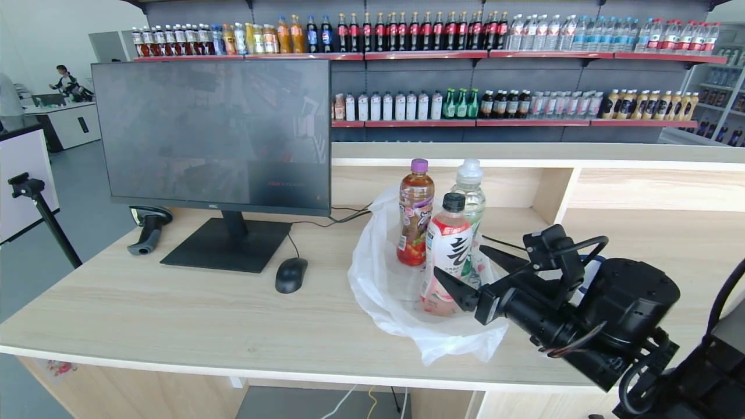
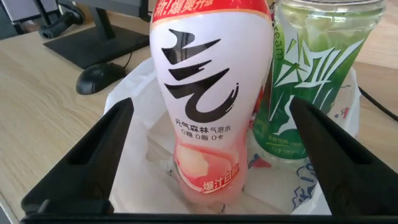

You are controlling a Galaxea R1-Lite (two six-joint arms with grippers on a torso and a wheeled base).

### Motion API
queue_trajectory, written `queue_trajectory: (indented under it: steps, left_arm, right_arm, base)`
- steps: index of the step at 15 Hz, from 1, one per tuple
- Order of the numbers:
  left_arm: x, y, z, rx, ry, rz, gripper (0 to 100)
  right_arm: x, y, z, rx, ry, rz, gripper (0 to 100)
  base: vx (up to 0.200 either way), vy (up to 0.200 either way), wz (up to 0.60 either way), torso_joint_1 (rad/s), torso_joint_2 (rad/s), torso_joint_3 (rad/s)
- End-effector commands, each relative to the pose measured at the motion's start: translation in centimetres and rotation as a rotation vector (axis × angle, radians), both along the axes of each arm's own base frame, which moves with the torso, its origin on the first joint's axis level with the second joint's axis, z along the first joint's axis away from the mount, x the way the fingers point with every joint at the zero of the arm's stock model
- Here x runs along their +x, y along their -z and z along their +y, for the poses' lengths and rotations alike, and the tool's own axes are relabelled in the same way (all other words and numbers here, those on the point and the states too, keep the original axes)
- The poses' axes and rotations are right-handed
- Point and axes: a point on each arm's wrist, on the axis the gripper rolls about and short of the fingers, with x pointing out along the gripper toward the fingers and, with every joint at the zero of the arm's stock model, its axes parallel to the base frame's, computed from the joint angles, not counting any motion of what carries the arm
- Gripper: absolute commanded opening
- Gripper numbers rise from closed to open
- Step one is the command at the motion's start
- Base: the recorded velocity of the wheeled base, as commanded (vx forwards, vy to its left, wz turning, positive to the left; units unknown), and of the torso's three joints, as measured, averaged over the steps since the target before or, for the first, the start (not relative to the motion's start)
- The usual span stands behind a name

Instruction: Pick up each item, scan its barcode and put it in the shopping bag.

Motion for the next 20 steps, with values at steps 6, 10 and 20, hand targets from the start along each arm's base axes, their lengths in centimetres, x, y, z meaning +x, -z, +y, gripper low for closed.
queue_trajectory:
  steps: [6, 10, 20]
  left_arm:
    - [0.0, 0.0, 0.0, 0.0, 0.0, -0.001, 100]
    - [0.0, 0.0, 0.0, 0.0, 0.0, 0.001, 100]
    - [0.0, 0.0, 0.0, 0.003, 0.0, -0.001, 100]
  right_arm:
    - [-9.9, -4.1, -9.2, 0.08, 0.188, -0.119, 100]
    - [-11.8, -3.7, -10.6, 0.071, 0.237, 0.002, 100]
    - [-25.0, 3.2, -14.4, -0.231, 0.158, 0.159, 100]
  base:
    - [0.0, 0.0, 0.0, 0.0, 0.0, 0.0]
    - [0.0, 0.0, 0.0, 0.0, 0.0, 0.0]
    - [0.0, 0.0, 0.0, 0.0, 0.0, 0.0]
